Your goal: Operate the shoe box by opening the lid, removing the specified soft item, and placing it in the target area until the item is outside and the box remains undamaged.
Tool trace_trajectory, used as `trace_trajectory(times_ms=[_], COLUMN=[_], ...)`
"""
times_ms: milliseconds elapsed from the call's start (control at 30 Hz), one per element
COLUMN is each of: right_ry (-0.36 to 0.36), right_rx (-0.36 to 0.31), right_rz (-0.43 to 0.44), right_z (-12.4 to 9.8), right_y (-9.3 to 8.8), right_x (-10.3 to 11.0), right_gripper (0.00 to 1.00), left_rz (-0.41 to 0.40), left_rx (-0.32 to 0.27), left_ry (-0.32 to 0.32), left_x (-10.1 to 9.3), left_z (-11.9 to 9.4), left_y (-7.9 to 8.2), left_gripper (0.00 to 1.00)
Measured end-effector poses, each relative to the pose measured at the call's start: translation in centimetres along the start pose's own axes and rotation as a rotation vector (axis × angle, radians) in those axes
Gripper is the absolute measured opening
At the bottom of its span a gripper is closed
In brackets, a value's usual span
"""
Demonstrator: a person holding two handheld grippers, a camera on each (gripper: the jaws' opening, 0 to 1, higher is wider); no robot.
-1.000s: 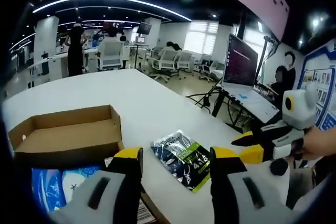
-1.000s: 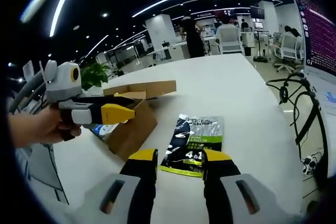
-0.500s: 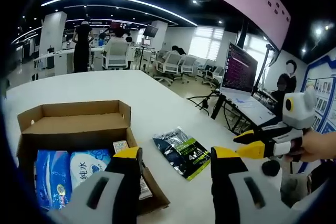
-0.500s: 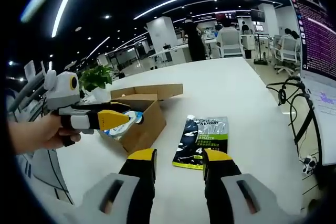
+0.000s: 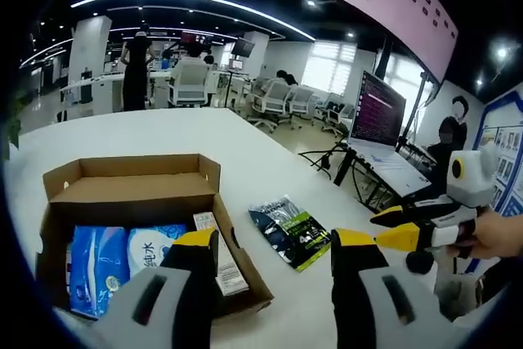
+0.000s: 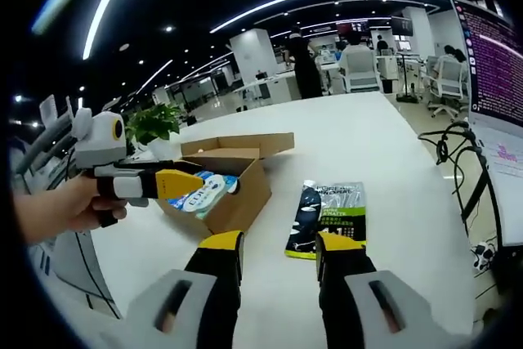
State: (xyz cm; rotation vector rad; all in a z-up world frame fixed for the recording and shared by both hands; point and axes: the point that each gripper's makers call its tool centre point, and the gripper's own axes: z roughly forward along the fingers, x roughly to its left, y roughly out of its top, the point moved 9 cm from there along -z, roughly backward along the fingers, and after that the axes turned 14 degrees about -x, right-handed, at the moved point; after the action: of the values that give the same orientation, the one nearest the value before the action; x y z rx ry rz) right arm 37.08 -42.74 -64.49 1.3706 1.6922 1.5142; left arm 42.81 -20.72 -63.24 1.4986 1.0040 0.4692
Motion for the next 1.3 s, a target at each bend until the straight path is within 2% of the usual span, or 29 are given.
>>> trace_trajectory(times_ms=[333,600,833,933,1300], right_ry=[0.000,0.004,-0.009,-0.007,0.001], right_rx=[0.003,-0.001,-0.016,-0.020,-0.023], right_rz=[0.002,0.007,0.016,0.021,0.040], right_z=[-0.8,-1.4,-1.8,-2.0,-2.3], right_y=[-0.3,-0.3,0.1,0.2,0.3], right_x=[0.9,1.3,1.4,1.7,2.9], right_gripper=[0.33,0.33,0.33,0.33,0.33], left_rz=[-0.050,-0.047,-0.051,-0.022,0.005], left_rx=[0.003,0.008,0.019,0.030,0.073], left_ry=[0.069,0.114,0.120,0.125,0.125], left_x=[1.5,2.8,3.2,3.5,4.0], left_z=[-1.3,-1.4,-1.2,-1.1,-0.6], left_y=[-0.5,-0.3,-0.6,-0.8,-1.4], left_gripper=[0.54,0.51,0.49,0.49,0.48])
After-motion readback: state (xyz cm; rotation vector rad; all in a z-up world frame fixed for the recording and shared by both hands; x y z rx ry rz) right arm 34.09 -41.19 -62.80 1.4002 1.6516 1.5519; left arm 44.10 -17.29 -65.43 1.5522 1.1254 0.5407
